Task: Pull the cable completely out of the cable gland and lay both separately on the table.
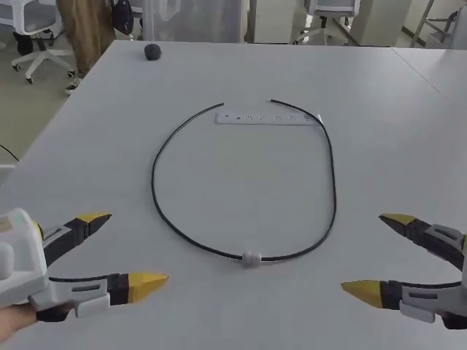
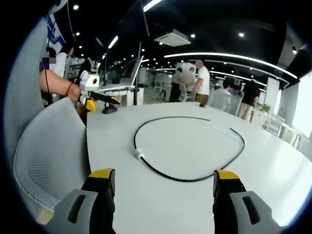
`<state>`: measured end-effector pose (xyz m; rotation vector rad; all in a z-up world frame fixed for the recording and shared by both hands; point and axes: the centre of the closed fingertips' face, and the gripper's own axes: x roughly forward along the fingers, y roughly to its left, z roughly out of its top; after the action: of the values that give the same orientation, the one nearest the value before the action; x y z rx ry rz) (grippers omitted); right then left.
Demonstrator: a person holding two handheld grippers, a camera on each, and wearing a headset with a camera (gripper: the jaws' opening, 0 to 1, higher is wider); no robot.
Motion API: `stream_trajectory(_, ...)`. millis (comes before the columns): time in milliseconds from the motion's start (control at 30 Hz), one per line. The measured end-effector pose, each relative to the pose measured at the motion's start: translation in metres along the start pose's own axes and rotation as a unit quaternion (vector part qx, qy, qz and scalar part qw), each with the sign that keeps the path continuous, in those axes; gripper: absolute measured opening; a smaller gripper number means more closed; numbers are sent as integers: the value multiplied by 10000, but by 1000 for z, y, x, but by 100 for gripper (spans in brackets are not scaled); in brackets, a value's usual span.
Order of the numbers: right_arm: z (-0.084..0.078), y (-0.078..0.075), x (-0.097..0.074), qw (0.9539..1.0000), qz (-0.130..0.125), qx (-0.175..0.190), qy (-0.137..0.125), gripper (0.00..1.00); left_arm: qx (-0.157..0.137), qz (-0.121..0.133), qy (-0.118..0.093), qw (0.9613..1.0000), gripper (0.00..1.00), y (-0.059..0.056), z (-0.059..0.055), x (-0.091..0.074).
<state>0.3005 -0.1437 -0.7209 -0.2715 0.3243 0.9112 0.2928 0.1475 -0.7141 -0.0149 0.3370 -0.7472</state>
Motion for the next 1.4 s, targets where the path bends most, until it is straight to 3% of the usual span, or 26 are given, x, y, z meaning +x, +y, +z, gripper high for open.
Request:
stream_trajectory(300,0,9,5,9996,178,-180,145,80,143,-64,-11,9999,96,-4,3,1)
stream_trajectory(400,1,15,13,9981,369,-416,281,76,123,-109,-45,9999,95,-6,5,2)
stream_trajectory(533,8,14,22,9977,437,-466,242,76,147,-142,-48,9998,95,-7,6,3)
stream_trajectory(700,16,9,22,9986,349,-392,113,77,167,-136,-53,9998,95,-5,8,3)
stream_trajectory(1033,4,4,5,9996,169,-215,106,77,208,-101,-37,9997,96,0,10,1)
stream_trajectory(1400,6,1,2,9997,52,-201,105,78,171,-91,-45,9998,97,-1,8,1)
